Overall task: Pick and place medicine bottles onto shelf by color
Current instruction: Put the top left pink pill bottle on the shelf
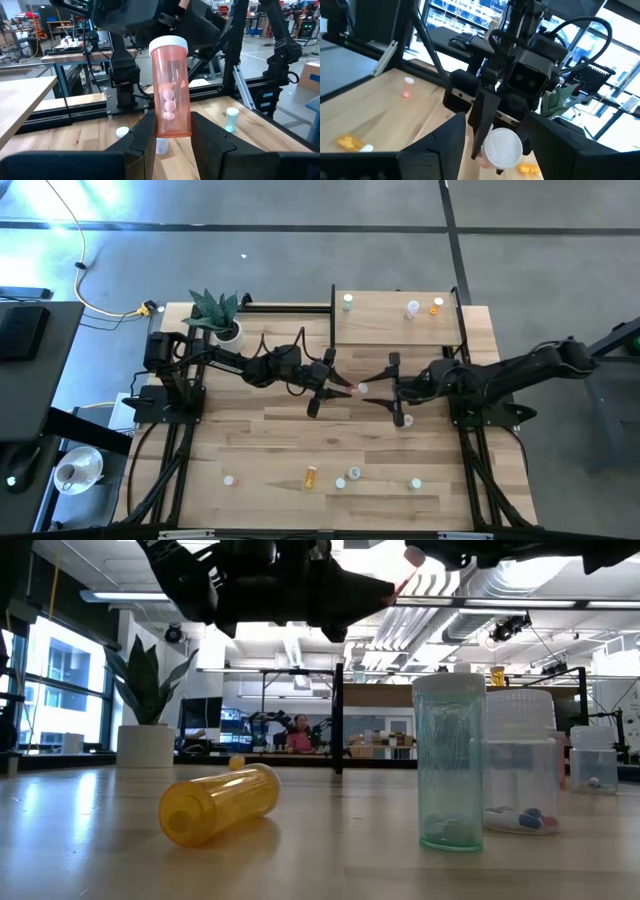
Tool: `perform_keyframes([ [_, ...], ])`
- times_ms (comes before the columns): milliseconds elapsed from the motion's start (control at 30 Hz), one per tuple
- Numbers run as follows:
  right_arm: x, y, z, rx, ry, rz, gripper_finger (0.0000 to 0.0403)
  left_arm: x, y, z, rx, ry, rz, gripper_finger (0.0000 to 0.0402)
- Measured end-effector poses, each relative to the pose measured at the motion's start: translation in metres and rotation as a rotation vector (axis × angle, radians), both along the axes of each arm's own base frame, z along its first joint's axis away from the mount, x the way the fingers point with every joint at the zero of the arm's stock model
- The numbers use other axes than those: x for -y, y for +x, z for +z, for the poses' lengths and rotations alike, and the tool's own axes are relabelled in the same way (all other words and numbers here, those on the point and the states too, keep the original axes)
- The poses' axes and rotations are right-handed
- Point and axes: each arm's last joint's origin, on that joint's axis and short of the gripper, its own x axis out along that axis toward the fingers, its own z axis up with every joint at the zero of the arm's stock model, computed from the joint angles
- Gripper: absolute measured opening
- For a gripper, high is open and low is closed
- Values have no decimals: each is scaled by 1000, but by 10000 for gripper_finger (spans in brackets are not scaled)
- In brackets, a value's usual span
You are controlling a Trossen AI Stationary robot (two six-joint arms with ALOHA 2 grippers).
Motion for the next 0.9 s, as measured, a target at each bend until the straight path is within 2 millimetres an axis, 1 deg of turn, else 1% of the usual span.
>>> perform_keyframes([
  [100, 1, 3, -2, -2, -3, -12, 201, 0, 0, 0, 0, 0, 0, 90],
  [233, 3, 3, -3, -7, -5, -76, 201, 0, 0, 0, -1, 0, 0, 90],
  [333, 3, 3, -3, -14, 6, -80, 201, 0, 0, 0, -1, 0, 1, 90],
  [467, 3, 3, -4, -22, 20, -81, 201, 0, 0, 0, 3, 24, 0, 90],
  [633, 3, 3, -4, -22, 38, -89, 201, -2, 0, 0, 6, 52, 54, 90],
  [733, 4, 3, -4, -22, 36, -113, 201, -2, 0, 0, 10, 88, 64, 90],
  [900, 5, 3, -6, -36, 31, -156, 201, -2, 0, 0, 13, 100, 65, 90],
])
